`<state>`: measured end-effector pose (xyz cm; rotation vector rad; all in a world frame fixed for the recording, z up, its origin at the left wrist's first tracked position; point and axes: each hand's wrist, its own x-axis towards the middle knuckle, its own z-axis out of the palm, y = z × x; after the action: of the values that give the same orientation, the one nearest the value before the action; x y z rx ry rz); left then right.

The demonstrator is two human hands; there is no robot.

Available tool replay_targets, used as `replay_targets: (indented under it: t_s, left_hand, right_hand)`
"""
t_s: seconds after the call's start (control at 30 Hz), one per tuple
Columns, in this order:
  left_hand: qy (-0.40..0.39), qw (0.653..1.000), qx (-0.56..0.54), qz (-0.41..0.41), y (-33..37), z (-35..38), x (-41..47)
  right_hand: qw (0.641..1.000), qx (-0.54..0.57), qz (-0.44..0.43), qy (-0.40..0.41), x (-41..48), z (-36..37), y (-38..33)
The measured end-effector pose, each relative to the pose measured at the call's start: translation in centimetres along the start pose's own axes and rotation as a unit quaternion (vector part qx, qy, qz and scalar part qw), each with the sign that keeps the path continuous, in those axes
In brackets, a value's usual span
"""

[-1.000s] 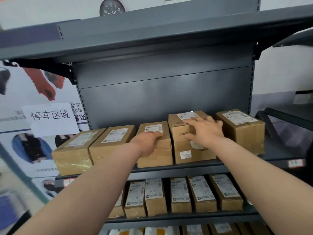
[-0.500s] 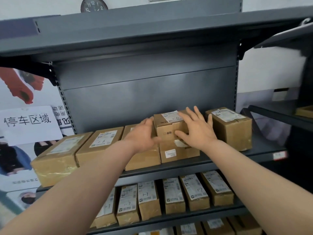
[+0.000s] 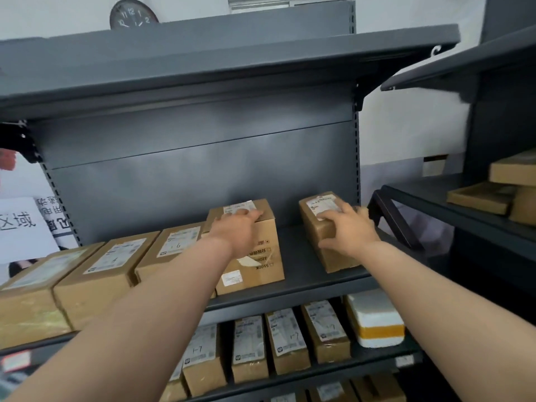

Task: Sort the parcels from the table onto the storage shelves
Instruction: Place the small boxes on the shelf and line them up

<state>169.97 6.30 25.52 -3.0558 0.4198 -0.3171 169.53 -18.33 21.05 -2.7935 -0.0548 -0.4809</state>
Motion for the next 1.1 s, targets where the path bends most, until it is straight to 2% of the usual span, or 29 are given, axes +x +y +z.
replay_targets:
  t_s: [0.2, 0.33, 0.53, 0.6, 0.73, 0.87, 0.97, 1.1]
  left_hand:
    - [0.000, 1.000, -0.008, -0.006, 0.2, -0.4, 0.3]
    - [0.004, 1.000, 0.003, -0.007, 0.1, -0.3, 0.5]
    - [0.004, 1.000, 0.016, -0.014, 0.1, 0.4, 0.1]
    - [0.031, 0.999, 0.001, -0.011, 0.4, 0.8, -0.5]
    - [0.141, 0.990, -0.016, 0.027, 1.4, 1.4, -2.4]
    - [0.197, 0.974, -0.047, 0.102, 2.2, 1.8, -5.5]
    - [0.193, 0.970, -0.031, 0.142, 2.3, 2.9, -8.5]
    - [0.157, 0.981, -0.030, 0.110, 1.2, 6.0, -12.7]
  right_hand:
    - [0.984, 0.160, -0.077, -0.001, 1.0, 1.2, -3.0]
    - [0.974, 0.213, -0.071, -0.041, 1.8, 0.9, -3.4]
    - [0.979, 0.185, -0.061, -0.063, 1.5, 1.9, -3.7]
    - [0.983, 0.161, -0.064, -0.054, 0.8, 2.3, -3.3]
    - [0.988, 0.105, -0.100, 0.057, -1.6, 2.6, -2.3]
    - [0.964, 0.107, -0.189, 0.157, -5.0, 3.5, -2.5]
    - [0.950, 0.105, -0.257, 0.145, -7.6, 5.2, -3.6]
    - [0.937, 0.114, -0.319, 0.079, -10.6, 8.6, -5.5]
